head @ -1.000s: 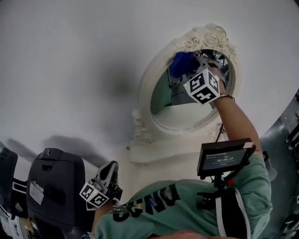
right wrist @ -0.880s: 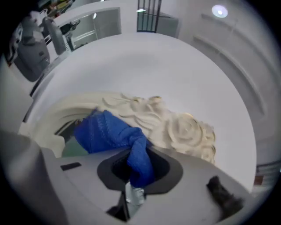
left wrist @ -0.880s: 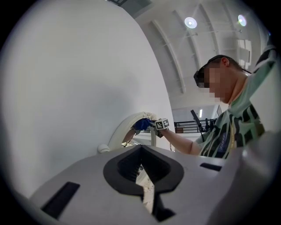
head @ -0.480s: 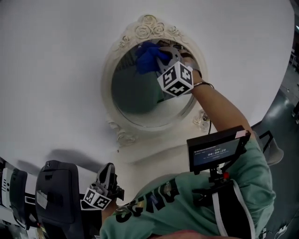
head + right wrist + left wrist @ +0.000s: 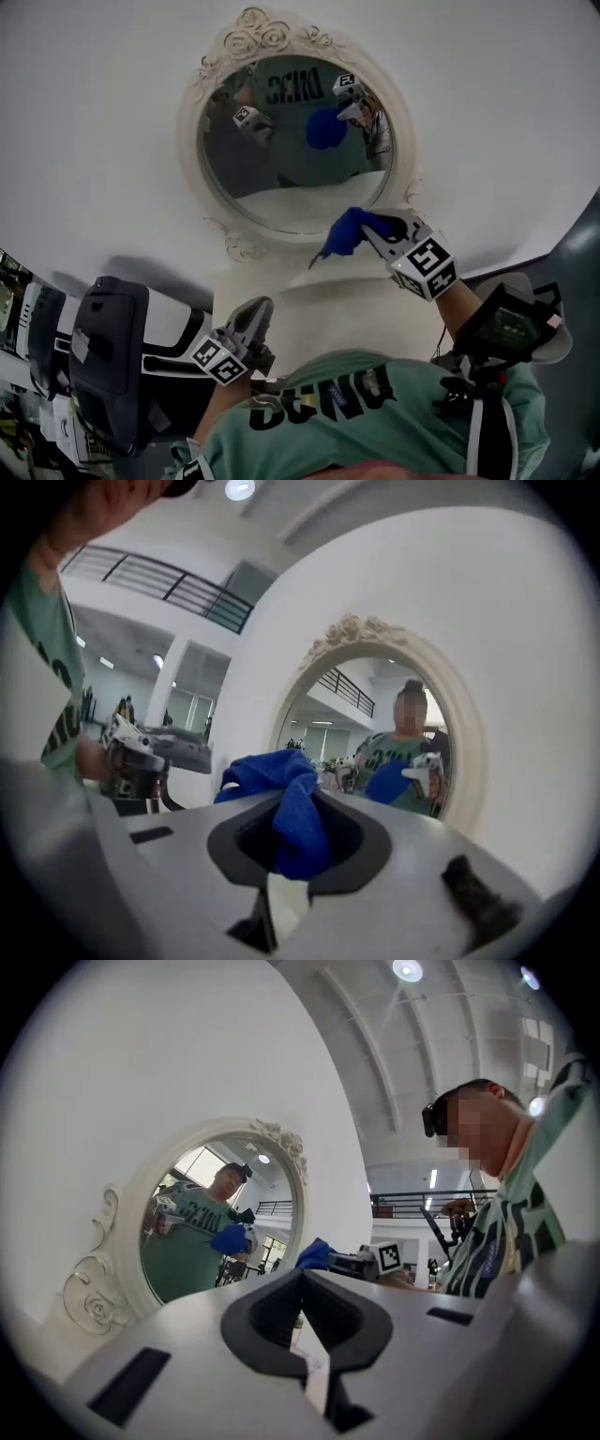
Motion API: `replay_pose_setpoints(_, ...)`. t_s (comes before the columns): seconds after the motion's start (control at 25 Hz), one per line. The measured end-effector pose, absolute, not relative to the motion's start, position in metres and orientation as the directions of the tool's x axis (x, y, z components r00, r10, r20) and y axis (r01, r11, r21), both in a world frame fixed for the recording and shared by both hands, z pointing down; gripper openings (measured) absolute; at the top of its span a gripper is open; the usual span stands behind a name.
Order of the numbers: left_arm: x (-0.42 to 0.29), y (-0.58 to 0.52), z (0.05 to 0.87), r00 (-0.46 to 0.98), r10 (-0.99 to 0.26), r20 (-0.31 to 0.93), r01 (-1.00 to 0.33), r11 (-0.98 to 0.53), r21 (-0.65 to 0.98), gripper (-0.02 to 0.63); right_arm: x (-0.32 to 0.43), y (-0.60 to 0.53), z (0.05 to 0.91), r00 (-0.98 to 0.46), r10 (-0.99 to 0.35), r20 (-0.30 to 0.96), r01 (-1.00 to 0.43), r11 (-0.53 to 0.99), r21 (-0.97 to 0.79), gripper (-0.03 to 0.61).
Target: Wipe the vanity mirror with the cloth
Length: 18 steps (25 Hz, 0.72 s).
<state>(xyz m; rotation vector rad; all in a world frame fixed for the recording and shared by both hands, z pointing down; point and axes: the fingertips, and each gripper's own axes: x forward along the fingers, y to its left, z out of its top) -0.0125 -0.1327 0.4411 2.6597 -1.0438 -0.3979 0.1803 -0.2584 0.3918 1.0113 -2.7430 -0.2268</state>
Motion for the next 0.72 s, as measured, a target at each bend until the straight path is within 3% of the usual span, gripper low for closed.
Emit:
replay_pose_setpoints(0.16, -0.005, -0.137, 0.463, 0.741, -0.661, -0.119, -0.598, -0.730, 0.331, 0.009, 0.193, -0.213, 0.489, -0.734, -0.653, 0.184, -0.671, 0.739, -0.054, 0.051)
replay_pose_setpoints(0.28, 0.003, -0.141, 0.484, 0.780, -0.621, -0.075, -0.565, -0.751, 0.342, 0.009, 0.189, -0.188, 0.549, -0.702, -0.655, 0.281, -0.706, 0.690, -0.158, 0.051)
replay_pose_setpoints(0.4, 0.010, -0.147, 0.487, 0.808, -0.584, -0.076, -0.531, -0.778, 0.337, 0.009, 0.187, -0.184, 0.563, -0.680, -0.662, 0.315, -0.724, 0.673, -0.150, 0.051)
replay_pose_setpoints(0.72, -0.004, -0.165, 0.471, 0.820, -0.562, -0.112, -0.509, -0.804, 0.307, 0.009, 0.177, -0.205, 0.516, -0.657, -0.712, 0.247, -0.744, 0.665, -0.066, 0.051)
